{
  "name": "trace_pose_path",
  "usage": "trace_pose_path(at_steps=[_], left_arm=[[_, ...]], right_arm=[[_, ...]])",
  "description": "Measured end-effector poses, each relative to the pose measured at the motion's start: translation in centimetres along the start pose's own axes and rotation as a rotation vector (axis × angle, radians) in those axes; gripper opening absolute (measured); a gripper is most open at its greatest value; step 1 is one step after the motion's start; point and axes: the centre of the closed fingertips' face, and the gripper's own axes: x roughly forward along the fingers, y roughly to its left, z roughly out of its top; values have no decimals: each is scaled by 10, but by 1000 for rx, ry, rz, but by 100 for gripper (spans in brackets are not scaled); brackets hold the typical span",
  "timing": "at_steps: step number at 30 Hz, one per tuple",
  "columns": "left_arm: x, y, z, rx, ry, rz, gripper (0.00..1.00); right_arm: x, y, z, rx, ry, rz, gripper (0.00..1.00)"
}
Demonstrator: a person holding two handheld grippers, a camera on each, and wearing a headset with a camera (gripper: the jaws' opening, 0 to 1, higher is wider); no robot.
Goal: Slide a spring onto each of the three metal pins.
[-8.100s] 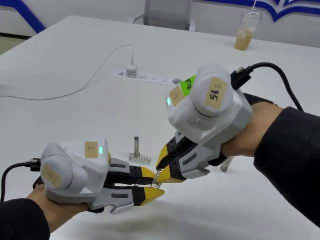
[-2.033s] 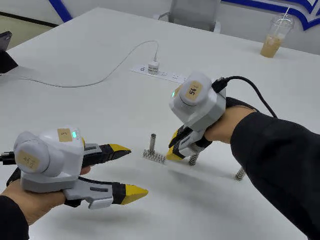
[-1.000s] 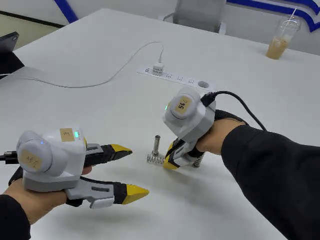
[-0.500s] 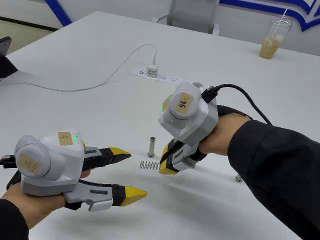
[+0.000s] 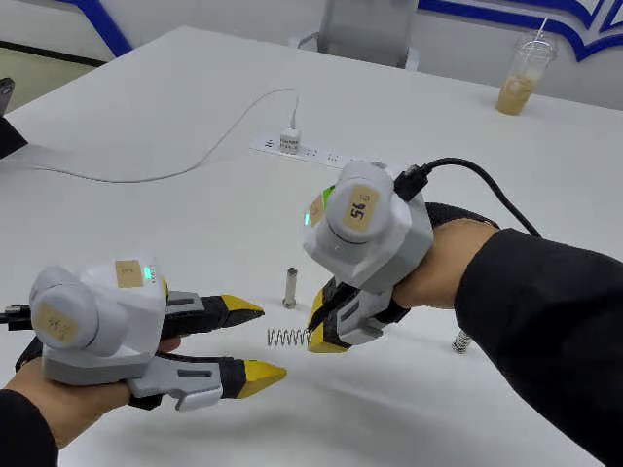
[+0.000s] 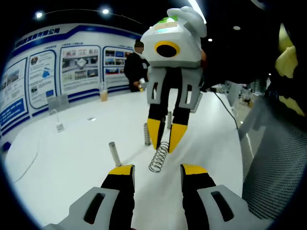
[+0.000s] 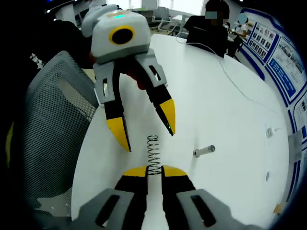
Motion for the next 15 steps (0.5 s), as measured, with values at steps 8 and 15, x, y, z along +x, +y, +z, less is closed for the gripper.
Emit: trace_pose_path(at_steps=[8,15], left_arm=[[2,-4,1,26,-8,-24,26],[3,-6,0,44,-7,-39,19]], right_arm=[[-1,5,0,-19,2,7,12],[-2,8,3,-34,-2,14,12]])
